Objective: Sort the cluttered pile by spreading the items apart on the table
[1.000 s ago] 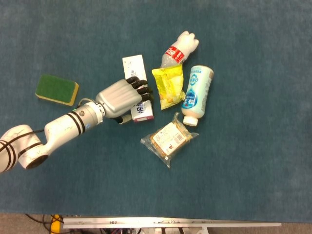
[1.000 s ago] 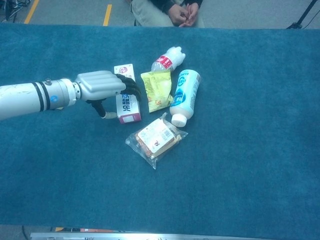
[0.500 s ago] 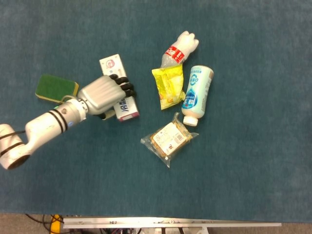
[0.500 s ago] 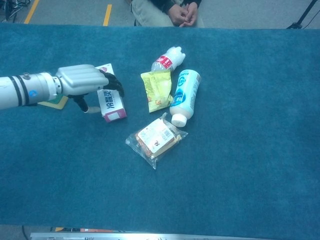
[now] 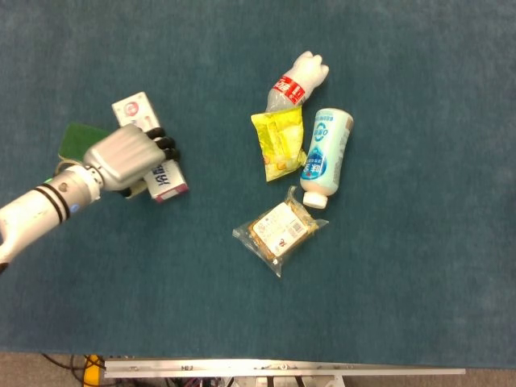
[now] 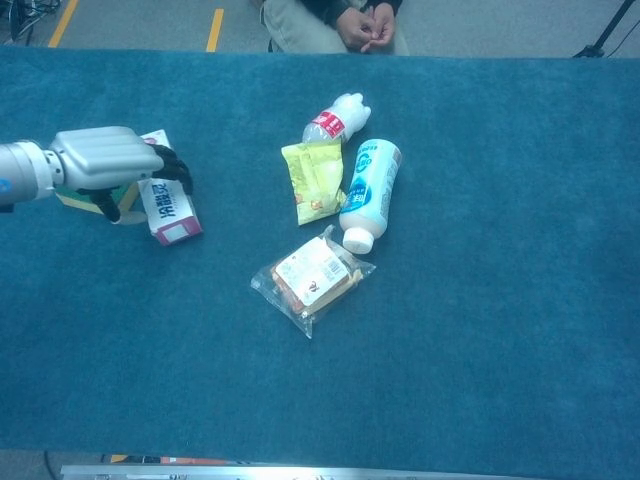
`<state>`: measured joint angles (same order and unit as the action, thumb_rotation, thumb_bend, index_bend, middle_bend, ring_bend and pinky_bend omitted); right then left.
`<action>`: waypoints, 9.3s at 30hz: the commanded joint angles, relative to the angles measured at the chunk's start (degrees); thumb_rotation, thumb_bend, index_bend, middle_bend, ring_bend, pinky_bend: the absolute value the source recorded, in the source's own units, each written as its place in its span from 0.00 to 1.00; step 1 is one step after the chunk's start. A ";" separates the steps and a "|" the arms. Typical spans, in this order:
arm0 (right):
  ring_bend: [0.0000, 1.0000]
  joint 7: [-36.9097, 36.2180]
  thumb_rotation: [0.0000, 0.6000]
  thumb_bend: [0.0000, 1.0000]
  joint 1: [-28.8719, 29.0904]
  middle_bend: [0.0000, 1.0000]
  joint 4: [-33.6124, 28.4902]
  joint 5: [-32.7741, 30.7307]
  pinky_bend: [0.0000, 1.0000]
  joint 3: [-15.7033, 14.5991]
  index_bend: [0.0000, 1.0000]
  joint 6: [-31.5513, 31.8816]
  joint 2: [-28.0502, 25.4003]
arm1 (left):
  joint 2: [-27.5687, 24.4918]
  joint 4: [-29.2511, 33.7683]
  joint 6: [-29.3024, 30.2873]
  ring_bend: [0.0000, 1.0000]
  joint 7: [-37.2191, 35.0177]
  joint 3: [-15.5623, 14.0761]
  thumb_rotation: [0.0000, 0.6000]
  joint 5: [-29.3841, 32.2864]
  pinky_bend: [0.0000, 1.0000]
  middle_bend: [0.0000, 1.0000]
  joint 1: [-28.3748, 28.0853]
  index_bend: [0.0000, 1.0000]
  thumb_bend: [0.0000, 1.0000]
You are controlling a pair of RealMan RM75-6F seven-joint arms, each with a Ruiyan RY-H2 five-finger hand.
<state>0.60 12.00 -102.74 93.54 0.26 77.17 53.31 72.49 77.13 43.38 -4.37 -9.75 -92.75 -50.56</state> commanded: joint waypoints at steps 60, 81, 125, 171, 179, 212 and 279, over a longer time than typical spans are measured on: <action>0.42 -0.56 1.00 0.15 2.87 0.50 0.07 7.44 0.40 -2.05 0.43 -2.50 0.00 | -7.68 28.15 1.72 0.10 9.10 7.13 1.00 11.61 0.23 0.11 5.56 0.14 0.34; 0.32 7.29 1.00 0.13 15.19 0.42 -8.46 10.34 0.39 -0.08 0.30 -19.13 1.97 | -18.49 31.67 21.02 0.10 18.51 7.17 1.00 20.53 0.19 0.10 20.18 0.14 0.34; 0.08 58.25 1.00 0.00 45.79 0.19 -1.25 -40.12 0.16 1.16 0.00 -33.40 36.96 | -27.80 40.26 21.23 0.01 18.01 6.92 1.00 16.36 0.15 0.04 28.24 0.14 0.34; 0.19 52.25 1.00 0.00 51.19 0.28 -3.89 -40.82 0.31 -5.11 0.10 -28.72 41.58 | -27.39 38.24 19.29 0.01 14.00 8.13 1.00 14.46 0.15 0.04 30.52 0.14 0.34; 0.14 48.30 1.00 0.00 49.95 0.23 -6.35 -35.66 0.28 -4.97 0.02 -26.94 37.35 | -27.12 38.40 19.16 0.01 14.36 8.44 1.00 14.06 0.15 0.04 30.40 0.14 0.34; 0.14 47.79 1.00 0.00 48.64 0.23 7.04 -37.79 0.28 -5.57 0.02 -29.34 27.05 | -26.90 36.99 18.00 0.01 11.33 8.48 1.00 13.88 0.15 0.03 31.04 0.14 0.34; 0.32 50.86 1.00 0.00 41.24 0.39 15.68 -42.25 0.47 -7.20 0.24 -27.36 27.08 | -25.45 35.59 15.96 0.01 8.40 8.17 1.00 11.94 0.15 0.03 30.52 0.14 0.34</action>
<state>51.37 53.22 -87.01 51.36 -6.99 49.78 80.35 47.04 112.72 59.35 4.02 -1.58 -80.81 -20.04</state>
